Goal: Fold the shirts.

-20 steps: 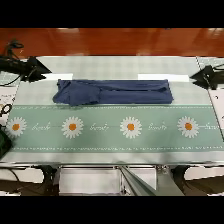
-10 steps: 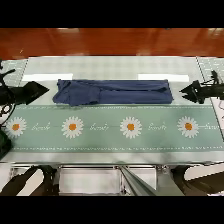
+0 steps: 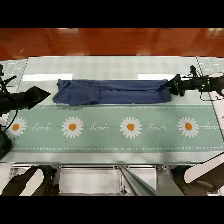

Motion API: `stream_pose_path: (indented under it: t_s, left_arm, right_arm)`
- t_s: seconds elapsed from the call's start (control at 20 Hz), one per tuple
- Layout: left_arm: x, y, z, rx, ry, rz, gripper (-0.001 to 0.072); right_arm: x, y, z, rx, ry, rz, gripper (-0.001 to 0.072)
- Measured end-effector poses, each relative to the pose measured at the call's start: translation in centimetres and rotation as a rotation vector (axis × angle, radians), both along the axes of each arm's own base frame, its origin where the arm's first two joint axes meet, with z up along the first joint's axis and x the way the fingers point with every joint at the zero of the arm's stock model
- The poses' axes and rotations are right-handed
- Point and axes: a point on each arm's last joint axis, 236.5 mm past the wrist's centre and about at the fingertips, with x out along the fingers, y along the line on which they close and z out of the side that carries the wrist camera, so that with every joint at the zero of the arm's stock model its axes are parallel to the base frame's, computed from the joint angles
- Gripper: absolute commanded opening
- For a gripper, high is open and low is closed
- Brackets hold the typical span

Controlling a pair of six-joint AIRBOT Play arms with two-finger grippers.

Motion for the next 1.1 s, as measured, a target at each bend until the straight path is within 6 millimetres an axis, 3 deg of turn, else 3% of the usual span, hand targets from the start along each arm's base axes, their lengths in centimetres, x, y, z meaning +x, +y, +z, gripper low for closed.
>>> stream_pose_path:
  t_s: [0.05, 0.1, 0.15, 0.35, 0.45, 0.55, 0.6, 0.65, 0.85, 0.95, 1.1]
  left_arm:
    - [0.0, 0.0, 0.0, 0.0, -0.001, 0.001, 0.0503]
    - [0.0, 0.0, 0.0, -0.002, -0.001, 0.001, 0.0503]
    - [0.0, -0.1, 0.0, -0.003, -0.001, 0.001, 0.0503]
    - [0.0, -0.1, 0.1, -0.005, -0.002, 0.001, 0.0503]
    - [0.0, -0.3, 0.1, -0.007, -0.003, -0.003, 0.0502]
    - [0.0, -0.9, 0.1, -0.014, -0.003, -0.019, 0.0473]
    - [-0.1, -1.4, 0.1, -0.014, -0.004, -0.033, 0.0287]
    - [-0.1, -2.1, 0.1, -0.015, -0.003, -0.053, 0.0028]
    - [0.6, -7.0, 0.4, -0.047, -0.033, -0.153, 0.0022]
    - [1.8, -10.9, 0.6, -0.06, -0.066, -0.222, 0.0022]
    - [4.0, -18.6, 0.4, -0.071, -0.085, -0.36, 0.0022]
  right_arm:
    - [0.5, 0.6, 0.1, 0.0, -0.008, 0.004, 0.0282]
    - [1.0, 1.1, 0.0, -0.009, -0.017, 0.007, 0.0076]
    - [1.2, 1.7, 0.1, -0.006, -0.019, 0.015, 0.0025]
    - [1.6, 3.3, 1.5, 0.0, -0.046, 0.048, 0.0024]
    - [1.4, 2.9, 3.1, -0.043, -0.075, 0.072, 0.0024]
    - [1.0, 2.0, 6.1, -0.111, -0.128, 0.095, 0.0024]
    - [0.5, 1.4, 7.7, -0.15, -0.152, 0.109, 0.0024]
    - [0.0, 0.9, 9.5, -0.186, -0.179, 0.122, 0.0024]
    - [-3.0, -0.9, 17.5, -0.326, -0.296, 0.149, 0.0024]
    - [-5.1, -1.0, 21.1, -0.376, -0.344, 0.159, 0.0024]
    - [-8.4, -0.3, 25.3, -0.421, -0.407, 0.147, 0.0024]
